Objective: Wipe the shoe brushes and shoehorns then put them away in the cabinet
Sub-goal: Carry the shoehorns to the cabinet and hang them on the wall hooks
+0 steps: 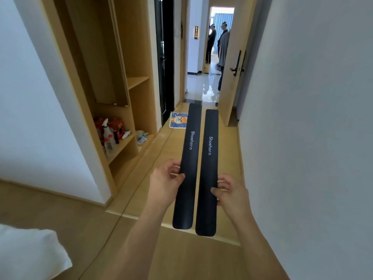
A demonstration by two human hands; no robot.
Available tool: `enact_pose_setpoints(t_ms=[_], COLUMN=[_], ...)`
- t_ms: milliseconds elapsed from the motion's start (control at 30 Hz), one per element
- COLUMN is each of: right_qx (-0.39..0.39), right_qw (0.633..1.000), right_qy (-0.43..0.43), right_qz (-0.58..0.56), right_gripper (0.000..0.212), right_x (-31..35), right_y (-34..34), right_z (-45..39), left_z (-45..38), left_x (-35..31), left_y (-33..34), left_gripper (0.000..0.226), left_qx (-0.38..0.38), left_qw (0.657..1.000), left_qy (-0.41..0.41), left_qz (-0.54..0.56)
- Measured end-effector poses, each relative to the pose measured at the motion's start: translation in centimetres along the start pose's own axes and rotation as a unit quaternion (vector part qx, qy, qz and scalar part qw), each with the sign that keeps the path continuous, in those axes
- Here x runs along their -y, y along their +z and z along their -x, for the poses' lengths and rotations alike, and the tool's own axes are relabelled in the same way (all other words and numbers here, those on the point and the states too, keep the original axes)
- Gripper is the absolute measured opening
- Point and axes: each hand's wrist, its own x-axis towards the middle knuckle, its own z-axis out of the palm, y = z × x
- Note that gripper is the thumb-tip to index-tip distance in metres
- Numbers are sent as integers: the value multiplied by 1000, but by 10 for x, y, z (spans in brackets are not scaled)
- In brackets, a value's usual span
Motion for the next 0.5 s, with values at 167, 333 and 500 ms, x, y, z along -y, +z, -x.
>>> enact_pose_setpoints(t_ms=[167, 333, 500], right_qx=[-3, -17, -30], right_qw=[1000, 999, 999], right_qy=[-8, -12, -9], right_qz=[9, 28, 31], right_gripper=[33, 29, 25], right_x=[-8, -3, 18], right_y=[14, 26, 43], right_z=[-104, -231, -366], left_z=[-100, -229, -368], left_x=[26, 40, 41], left_y=[33, 63, 76], left_gripper=[24, 26, 22], left_qx=[-3, 13, 18], left_qw=[1000, 999, 999], left_qy=[-14, -5, 0], left_qz=[23, 43, 30])
